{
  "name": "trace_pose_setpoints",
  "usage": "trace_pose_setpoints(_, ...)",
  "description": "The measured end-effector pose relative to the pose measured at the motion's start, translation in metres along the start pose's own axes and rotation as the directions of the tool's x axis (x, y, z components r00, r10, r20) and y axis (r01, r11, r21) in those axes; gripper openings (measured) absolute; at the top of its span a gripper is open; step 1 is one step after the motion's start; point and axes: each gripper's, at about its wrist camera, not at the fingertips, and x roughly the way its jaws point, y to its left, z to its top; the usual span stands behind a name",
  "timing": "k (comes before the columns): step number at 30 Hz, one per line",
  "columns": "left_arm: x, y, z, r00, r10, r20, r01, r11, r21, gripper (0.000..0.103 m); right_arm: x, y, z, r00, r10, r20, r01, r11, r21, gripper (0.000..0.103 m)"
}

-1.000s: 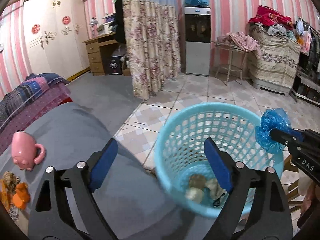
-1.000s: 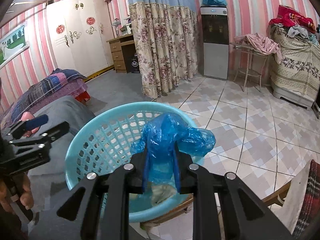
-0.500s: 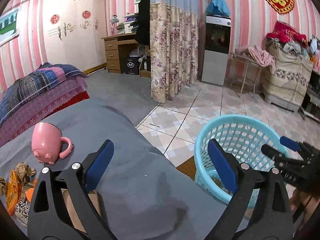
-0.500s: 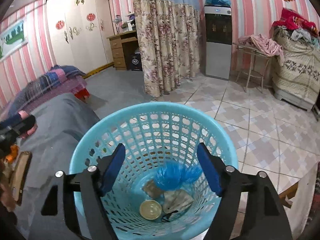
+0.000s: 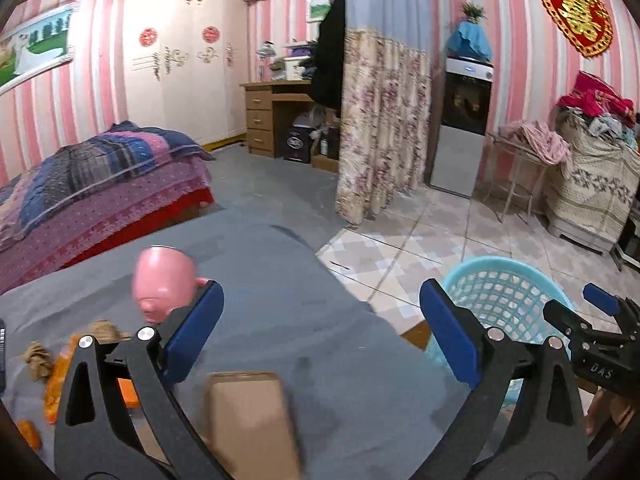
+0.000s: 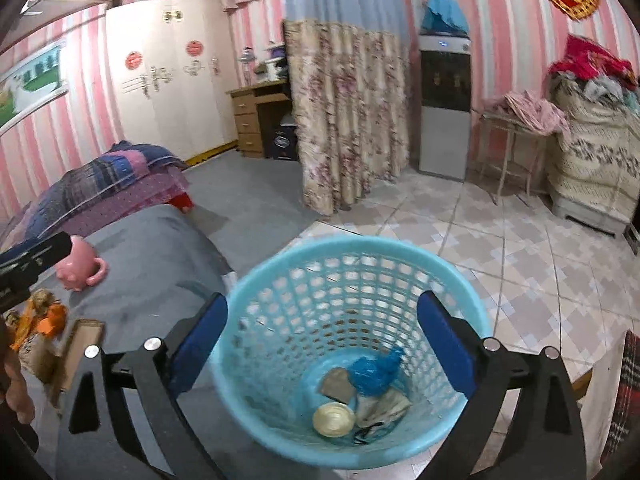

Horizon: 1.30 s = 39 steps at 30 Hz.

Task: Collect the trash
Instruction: 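Move both tools back over the table toward the cardboard tube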

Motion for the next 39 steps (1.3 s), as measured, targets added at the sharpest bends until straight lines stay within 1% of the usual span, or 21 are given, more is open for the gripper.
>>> trace_pose_setpoints(4, -0.021, 0.024, 0.001, 0.998, 0.063, 0.018, -0.063, 0.998, 0.005, 0.097, -0.012, 0.037, 0.003, 0.998, 0.062, 0.013, -0.061, 0.997, -0.036, 0.094)
trace_pose_setpoints(7, -0.039, 0.044, 0.0, 0.991, 0.127, 0.03, -0.128, 0.992, 0.014, 0.097, -0.019, 0.064, 0.004, 0.994, 0.104, 0.021, -0.103, 0.993, -0.065, 0.094)
trace_pose_setpoints(9, -0.049, 0.061, -0.004, 0.987, 0.161, 0.022, -0.161, 0.987, 0.001, 0.098, -0.024, 0.083, 0.004, 0.991, 0.133, 0.022, -0.13, 0.987, -0.093, 0.094)
trace_pose_setpoints(11, -0.059, 0.081, -0.012, 0.98, 0.201, 0.0, -0.201, 0.979, -0.018, 0.098, -0.028, 0.101, 0.003, 0.988, 0.154, 0.025, -0.15, 0.981, -0.12, 0.094)
trace_pose_setpoints(14, -0.073, 0.108, -0.021, 0.97, 0.242, -0.021, -0.242, 0.969, -0.041, 0.098, -0.033, 0.129, 0.005, 0.977, 0.212, 0.031, -0.206, 0.968, -0.146, 0.094)
trace_pose_setpoints(18, -0.089, 0.151, -0.036, 0.953, 0.297, -0.051, -0.301, 0.949, -0.098, 0.098, -0.031, 0.157, 0.002, 0.965, 0.26, 0.023, -0.251, 0.951, -0.18, 0.094)
trace_pose_setpoints(20, -0.095, 0.175, -0.044, 0.941, 0.331, -0.07, -0.337, 0.932, -0.133, 0.098, -0.028, 0.173, -0.003, 0.959, 0.284, 0.006, -0.277, 0.939, -0.205, 0.094)
trace_pose_setpoints(24, -0.101, 0.215, -0.06, 0.913, 0.394, -0.101, -0.406, 0.898, -0.169, 0.098, -0.021, 0.205, -0.02, 0.943, 0.331, -0.03, -0.326, 0.903, -0.281, 0.094)
trace_pose_setpoints(25, -0.102, 0.228, -0.064, 0.901, 0.418, -0.118, -0.434, 0.883, -0.18, 0.098, -0.019, 0.209, -0.024, 0.939, 0.342, -0.044, -0.339, 0.894, -0.292, 0.094)
trace_pose_setpoints(26, -0.104, 0.234, -0.067, 0.896, 0.425, -0.125, -0.443, 0.876, -0.191, 0.098, -0.016, 0.214, -0.027, 0.934, 0.351, -0.063, -0.353, 0.885, -0.302, 0.094)
trace_pose_setpoints(29, -0.112, 0.257, -0.078, 0.892, 0.426, -0.148, -0.451, 0.859, -0.244, 0.098, -0.007, 0.233, -0.044, 0.914, 0.378, -0.143, -0.405, 0.846, -0.347, 0.094)
trace_pose_setpoints(30, -0.112, 0.26, -0.08, 0.889, 0.431, -0.152, -0.457, 0.854, -0.25, 0.098, -0.005, 0.241, -0.051, 0.904, 0.392, -0.169, -0.427, 0.825, -0.37, 0.094)
trace_pose_setpoints(31, -0.116, 0.266, -0.083, 0.882, 0.442, -0.161, -0.47, 0.844, -0.259, 0.098, -0.004, 0.244, -0.054, 0.9, 0.398, -0.18, -0.437, 0.817, -0.378, 0.094)
trace_pose_setpoints(32, -0.118, 0.269, -0.086, 0.879, 0.447, -0.164, -0.476, 0.84, -0.261, 0.098, -0.003, 0.247, -0.057, 0.894, 0.404, -0.194, -0.449, 0.808, -0.381, 0.094)
trace_pose_setpoints(34, -0.123, 0.274, -0.092, 0.873, 0.459, -0.167, -0.488, 0.832, -0.263, 0.098, 0.001, 0.257, -0.066, 0.871, 0.429, -0.241, -0.491, 0.784, -0.38, 0.094)
trace_pose_setpoints(35, -0.126, 0.275, -0.095, 0.87, 0.463, -0.17, -0.493, 0.83, -0.262, 0.098, 0.003, 0.261, -0.07, 0.864, 0.434, -0.257, -0.503, 0.772, -0.388, 0.094)
trace_pose_setpoints(38, -0.132, 0.283, -0.106, 0.862, 0.471, -0.189, -0.507, 0.819, -0.269, 0.098, 0.006, 0.272, -0.077, 0.854, 0.441, -0.278, -0.52, 0.747, -0.414, 0.094)
trace_pose_setpoints(39, -0.134, 0.286, -0.109, 0.859, 0.474, -0.193, -0.511, 0.816, -0.27, 0.098, 0.008, 0.276, -0.08, 0.846, 0.446, -0.291, -0.532, 0.736, -0.419, 0.094)
